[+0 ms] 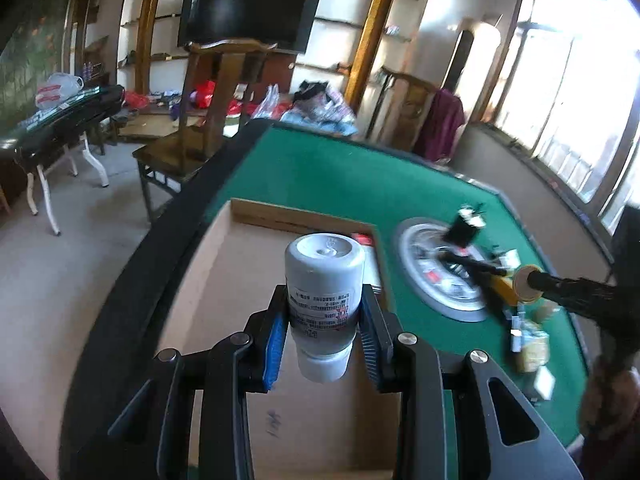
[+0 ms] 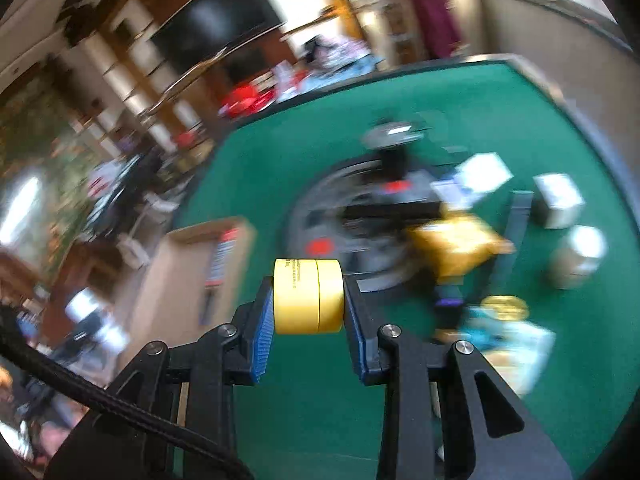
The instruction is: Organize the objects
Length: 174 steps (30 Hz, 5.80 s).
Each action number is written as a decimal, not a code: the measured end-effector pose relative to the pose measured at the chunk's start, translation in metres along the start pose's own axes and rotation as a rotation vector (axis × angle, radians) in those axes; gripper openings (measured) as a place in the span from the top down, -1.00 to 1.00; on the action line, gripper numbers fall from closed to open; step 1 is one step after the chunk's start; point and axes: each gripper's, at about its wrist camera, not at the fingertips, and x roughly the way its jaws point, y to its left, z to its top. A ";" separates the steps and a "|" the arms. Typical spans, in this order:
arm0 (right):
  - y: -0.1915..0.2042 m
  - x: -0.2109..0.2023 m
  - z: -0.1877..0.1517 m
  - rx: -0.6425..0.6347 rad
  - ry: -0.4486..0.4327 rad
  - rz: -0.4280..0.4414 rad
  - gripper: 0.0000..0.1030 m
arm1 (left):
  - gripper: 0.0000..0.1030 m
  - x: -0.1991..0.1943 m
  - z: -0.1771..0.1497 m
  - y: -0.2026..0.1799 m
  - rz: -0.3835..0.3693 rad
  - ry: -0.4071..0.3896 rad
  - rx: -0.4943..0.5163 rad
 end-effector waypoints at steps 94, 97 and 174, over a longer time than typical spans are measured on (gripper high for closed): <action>-0.029 -0.184 -0.024 -0.115 -0.116 -0.219 -1.00 | -0.70 0.022 -0.052 -0.170 -0.102 0.140 0.037; -0.037 -0.127 -0.051 -0.114 -0.050 -0.122 -1.00 | -0.70 0.031 -0.082 -0.164 -0.123 0.175 0.008; -0.040 0.107 0.071 -0.377 0.353 -0.364 0.77 | 0.51 0.095 -0.107 -0.131 -0.143 0.130 -0.038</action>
